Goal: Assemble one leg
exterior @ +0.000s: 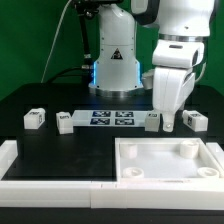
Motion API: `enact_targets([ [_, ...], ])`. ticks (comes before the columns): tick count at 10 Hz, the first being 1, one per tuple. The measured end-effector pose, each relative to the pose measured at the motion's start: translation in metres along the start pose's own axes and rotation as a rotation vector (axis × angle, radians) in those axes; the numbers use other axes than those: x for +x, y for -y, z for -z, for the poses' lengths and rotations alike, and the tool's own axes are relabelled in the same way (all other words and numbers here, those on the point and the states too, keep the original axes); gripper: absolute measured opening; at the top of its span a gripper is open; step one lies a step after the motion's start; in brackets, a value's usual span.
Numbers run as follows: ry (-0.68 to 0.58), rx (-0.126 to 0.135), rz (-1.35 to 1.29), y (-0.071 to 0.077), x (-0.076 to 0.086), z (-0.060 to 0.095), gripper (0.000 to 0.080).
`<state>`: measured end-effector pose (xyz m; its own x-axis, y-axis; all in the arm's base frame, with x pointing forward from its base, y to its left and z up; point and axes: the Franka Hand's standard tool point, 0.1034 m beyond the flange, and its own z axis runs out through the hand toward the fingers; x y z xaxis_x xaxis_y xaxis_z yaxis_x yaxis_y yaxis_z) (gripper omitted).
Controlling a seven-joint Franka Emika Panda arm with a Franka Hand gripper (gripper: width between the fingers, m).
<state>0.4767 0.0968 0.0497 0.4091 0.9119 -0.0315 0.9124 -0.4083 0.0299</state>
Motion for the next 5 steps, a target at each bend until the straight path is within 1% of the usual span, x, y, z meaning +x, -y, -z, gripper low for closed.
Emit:
enact_targets([
  [1,-0.022,0.002,-0.204,0.008,0.000,-0.002,0.0649],
  [2,-0.016,0.018,-0.373,0.024,0.000,-0.004,0.0649],
  [3,-0.016,0.036,-0.588,0.035,0.006,-0.003,0.0649],
  [4,-0.016,0.050,-0.678,0.043,0.013,-0.003,0.0649],
  [5,-0.016,0.067,-0.856,0.052,0.020,-0.003,0.0649],
])
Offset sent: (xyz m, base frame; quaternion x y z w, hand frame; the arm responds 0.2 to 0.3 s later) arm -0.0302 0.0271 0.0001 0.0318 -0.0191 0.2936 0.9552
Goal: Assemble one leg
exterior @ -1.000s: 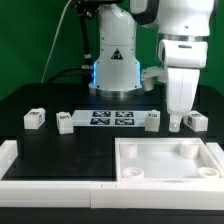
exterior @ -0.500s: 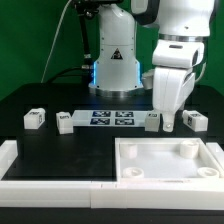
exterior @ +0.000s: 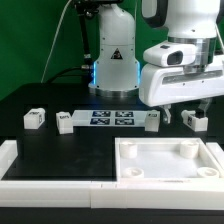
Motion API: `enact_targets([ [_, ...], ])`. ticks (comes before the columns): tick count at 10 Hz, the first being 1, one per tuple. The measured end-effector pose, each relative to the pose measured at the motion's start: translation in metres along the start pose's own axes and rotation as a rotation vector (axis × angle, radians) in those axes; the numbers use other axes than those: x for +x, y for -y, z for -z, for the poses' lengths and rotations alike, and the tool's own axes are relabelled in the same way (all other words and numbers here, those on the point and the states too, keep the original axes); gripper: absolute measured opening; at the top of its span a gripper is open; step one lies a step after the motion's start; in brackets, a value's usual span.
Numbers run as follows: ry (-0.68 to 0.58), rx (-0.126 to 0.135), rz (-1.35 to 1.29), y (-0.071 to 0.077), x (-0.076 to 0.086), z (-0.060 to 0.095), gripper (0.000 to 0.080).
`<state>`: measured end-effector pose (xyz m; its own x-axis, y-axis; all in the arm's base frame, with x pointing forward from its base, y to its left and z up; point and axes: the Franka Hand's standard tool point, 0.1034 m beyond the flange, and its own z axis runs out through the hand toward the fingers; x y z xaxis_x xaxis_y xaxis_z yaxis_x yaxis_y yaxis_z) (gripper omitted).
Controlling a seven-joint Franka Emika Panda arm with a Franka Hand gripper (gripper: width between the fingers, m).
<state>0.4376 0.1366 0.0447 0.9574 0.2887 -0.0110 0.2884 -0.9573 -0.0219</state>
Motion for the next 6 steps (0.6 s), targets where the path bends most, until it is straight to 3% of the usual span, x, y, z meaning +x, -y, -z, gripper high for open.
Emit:
enact_targets([
  [2,0.002,0.022,-0.175,0.0223,-0.0016,0.0018,0.0649],
  [6,0.099,0.010,-0.152,0.0186,-0.0068,0.0008,0.0649],
])
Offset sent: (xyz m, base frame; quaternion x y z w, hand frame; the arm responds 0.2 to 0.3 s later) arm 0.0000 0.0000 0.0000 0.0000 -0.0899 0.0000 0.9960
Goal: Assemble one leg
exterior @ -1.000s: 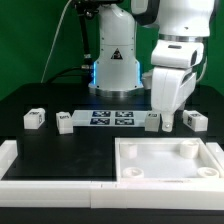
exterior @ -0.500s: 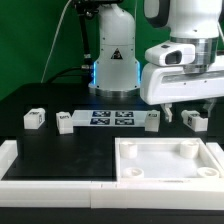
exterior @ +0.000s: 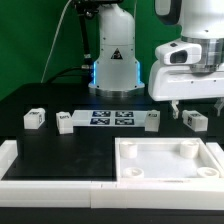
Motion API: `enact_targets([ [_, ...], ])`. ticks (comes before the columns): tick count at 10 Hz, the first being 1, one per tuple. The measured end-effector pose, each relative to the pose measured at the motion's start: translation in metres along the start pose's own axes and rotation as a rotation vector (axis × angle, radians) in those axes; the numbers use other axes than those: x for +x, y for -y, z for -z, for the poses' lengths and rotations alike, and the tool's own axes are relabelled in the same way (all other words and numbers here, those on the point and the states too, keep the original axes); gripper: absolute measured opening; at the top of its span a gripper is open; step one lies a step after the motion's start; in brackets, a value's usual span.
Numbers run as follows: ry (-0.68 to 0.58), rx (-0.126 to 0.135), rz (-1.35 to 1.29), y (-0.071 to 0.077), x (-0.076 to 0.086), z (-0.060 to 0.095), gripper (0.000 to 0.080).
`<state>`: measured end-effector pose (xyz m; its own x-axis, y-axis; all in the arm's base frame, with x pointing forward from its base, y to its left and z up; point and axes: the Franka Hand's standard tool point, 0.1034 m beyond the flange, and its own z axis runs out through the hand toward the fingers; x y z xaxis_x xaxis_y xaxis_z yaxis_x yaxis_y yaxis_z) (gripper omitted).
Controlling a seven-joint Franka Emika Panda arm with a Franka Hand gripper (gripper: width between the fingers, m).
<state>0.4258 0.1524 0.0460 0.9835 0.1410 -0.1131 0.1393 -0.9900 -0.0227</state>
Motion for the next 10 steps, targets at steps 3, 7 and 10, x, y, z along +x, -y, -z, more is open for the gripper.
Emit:
enact_targets([
  [3,0.310,-0.044,0.020,0.010,-0.014,-0.014,0.0649],
  [7,0.658,0.018,0.046,0.025,-0.048,-0.021,0.0649],
  [10,0.754,0.024,0.043,0.024,-0.052,-0.021,0.0649],
])
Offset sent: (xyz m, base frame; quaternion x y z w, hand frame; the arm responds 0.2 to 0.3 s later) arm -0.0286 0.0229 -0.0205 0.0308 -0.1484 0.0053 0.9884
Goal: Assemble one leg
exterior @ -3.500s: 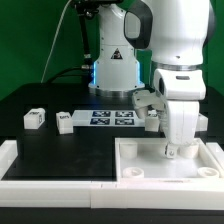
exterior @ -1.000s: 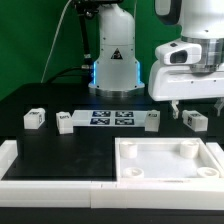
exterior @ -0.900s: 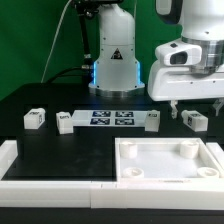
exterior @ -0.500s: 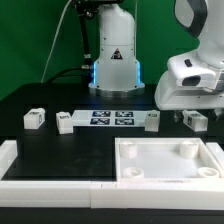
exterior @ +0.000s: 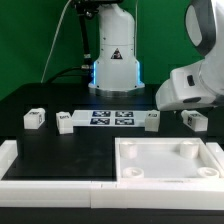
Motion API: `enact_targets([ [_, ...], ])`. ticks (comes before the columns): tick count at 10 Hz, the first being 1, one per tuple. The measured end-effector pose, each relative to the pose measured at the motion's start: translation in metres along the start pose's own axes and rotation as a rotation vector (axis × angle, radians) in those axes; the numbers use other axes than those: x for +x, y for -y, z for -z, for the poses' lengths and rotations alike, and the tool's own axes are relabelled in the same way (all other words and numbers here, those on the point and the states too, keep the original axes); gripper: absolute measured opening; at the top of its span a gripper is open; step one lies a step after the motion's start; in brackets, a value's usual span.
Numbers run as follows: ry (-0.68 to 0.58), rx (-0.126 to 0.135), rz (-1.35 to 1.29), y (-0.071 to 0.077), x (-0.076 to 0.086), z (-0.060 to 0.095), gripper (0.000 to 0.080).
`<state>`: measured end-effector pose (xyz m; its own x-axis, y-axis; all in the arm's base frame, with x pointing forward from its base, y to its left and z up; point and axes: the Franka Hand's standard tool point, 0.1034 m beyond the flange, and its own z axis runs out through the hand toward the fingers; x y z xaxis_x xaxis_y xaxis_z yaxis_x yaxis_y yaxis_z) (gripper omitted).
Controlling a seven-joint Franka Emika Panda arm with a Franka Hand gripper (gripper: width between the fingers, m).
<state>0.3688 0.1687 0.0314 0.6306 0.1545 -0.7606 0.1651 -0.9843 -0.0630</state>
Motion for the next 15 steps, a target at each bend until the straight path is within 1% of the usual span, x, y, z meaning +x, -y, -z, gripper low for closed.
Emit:
enact_targets([
  [3,0.003,-0.001,-0.001,0.000,0.000,-0.002,0.0649],
  [4,0.029,-0.011,-0.020,0.005,0.000,-0.012,0.0649],
  [5,0.029,-0.017,-0.020,0.010,0.002,-0.018,0.0649],
  [6,0.032,-0.020,-0.018,0.012,0.002,-0.020,0.0649],
  [7,0.171,-0.029,-0.017,0.011,-0.011,-0.027,0.0649],
  [8,0.200,-0.024,-0.014,0.013,0.002,-0.030,0.0649],
  [9,0.192,-0.022,-0.012,0.013,0.005,-0.030,0.0649],
  [12,0.192,-0.018,-0.002,0.009,0.005,-0.032,0.0649],
  [14,0.193,-0.017,-0.002,0.009,0.005,-0.032,0.0391],
  [15,0.193,-0.017,-0.002,0.009,0.005,-0.032,0.0391],
])
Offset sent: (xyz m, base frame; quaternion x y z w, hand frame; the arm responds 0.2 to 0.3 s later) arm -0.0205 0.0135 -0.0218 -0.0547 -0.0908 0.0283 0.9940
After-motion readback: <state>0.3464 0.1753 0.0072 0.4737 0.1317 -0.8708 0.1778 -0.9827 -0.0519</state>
